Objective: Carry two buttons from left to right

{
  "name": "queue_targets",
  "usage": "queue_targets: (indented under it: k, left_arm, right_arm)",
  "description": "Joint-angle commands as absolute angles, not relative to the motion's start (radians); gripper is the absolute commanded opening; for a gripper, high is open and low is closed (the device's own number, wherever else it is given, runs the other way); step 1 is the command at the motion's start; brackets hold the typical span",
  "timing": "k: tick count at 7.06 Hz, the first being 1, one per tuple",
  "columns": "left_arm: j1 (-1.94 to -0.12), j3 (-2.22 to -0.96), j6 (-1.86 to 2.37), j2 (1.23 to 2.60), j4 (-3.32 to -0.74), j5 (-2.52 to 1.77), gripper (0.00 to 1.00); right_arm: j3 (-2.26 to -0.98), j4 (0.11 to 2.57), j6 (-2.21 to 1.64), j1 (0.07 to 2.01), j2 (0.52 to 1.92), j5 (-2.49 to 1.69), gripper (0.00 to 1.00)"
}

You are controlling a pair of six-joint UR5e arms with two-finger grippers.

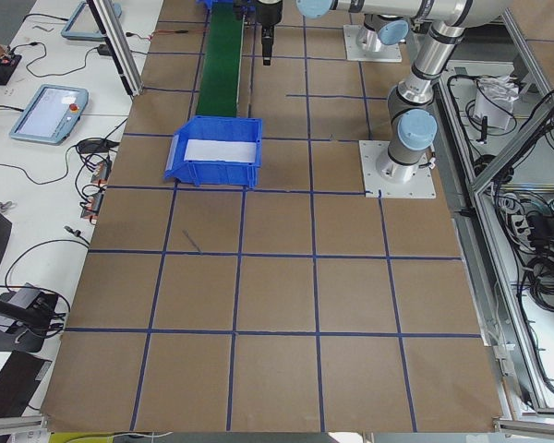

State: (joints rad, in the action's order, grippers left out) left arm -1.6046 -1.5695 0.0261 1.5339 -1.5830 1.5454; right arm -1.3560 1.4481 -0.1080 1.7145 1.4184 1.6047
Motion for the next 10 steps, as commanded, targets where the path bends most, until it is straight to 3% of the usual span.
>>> queue_targets:
  k: [1, 2, 4, 10]
  left_arm:
    - [-1.605, -1.571, 0.026, 1.534, -1.583, 1.545, 1.00]
    - [-1.605, -1.571, 0.026, 1.535, -1.583, 1.545, 1.00]
    - [-1.605, -1.571, 0.026, 1.537, -1.583, 1.543, 1.00]
    - [-1.605, -1.578, 0.025, 1.522, -1.585, 1.546, 1.00]
  right_arm:
    - [-1.393, 1.421, -0.092, 1.631, 1.486, 1.589, 1.00]
    - [-1.426, 1.345, -0.060, 1.584, 1.515, 1.582, 1.00]
    - [-1.532, 1.451, -0.075, 1.580, 1.558, 1.575, 1.00]
    - [-1.565, 1.560, -0.061, 1.566, 1.571, 1.568, 1.00]
